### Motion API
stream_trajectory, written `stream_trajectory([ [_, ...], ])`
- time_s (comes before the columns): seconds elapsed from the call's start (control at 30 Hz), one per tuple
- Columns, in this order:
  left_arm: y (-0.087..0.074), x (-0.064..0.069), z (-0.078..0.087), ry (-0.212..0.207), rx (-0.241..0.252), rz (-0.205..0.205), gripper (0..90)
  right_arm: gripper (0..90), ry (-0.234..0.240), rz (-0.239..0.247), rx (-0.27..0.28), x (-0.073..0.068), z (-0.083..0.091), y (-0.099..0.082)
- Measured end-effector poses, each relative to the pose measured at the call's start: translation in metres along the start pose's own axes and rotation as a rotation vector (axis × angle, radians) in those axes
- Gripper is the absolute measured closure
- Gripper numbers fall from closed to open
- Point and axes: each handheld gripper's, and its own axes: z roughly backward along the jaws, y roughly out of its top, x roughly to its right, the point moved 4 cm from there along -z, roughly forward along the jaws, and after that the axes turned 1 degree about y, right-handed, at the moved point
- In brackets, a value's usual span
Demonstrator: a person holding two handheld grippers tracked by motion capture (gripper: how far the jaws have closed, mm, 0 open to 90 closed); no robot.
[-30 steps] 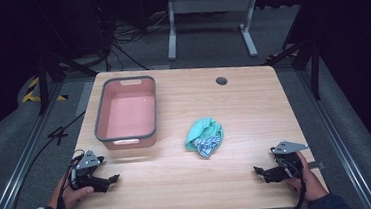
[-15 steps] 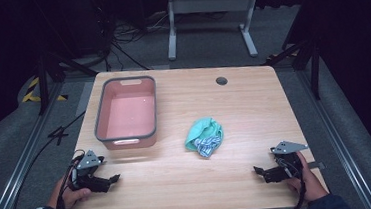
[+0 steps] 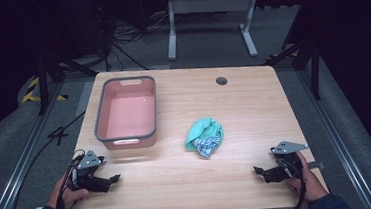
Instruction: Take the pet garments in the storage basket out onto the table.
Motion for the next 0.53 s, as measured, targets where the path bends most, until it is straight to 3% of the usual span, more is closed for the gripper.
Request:
stream_trajectory([
  [0.53,0.0002,0.0001,-0.0004,-0.003,0.0,-0.002,7.2,0.1,0.001,0.001,0.0,0.0001,0.0001,-0.0001],
])
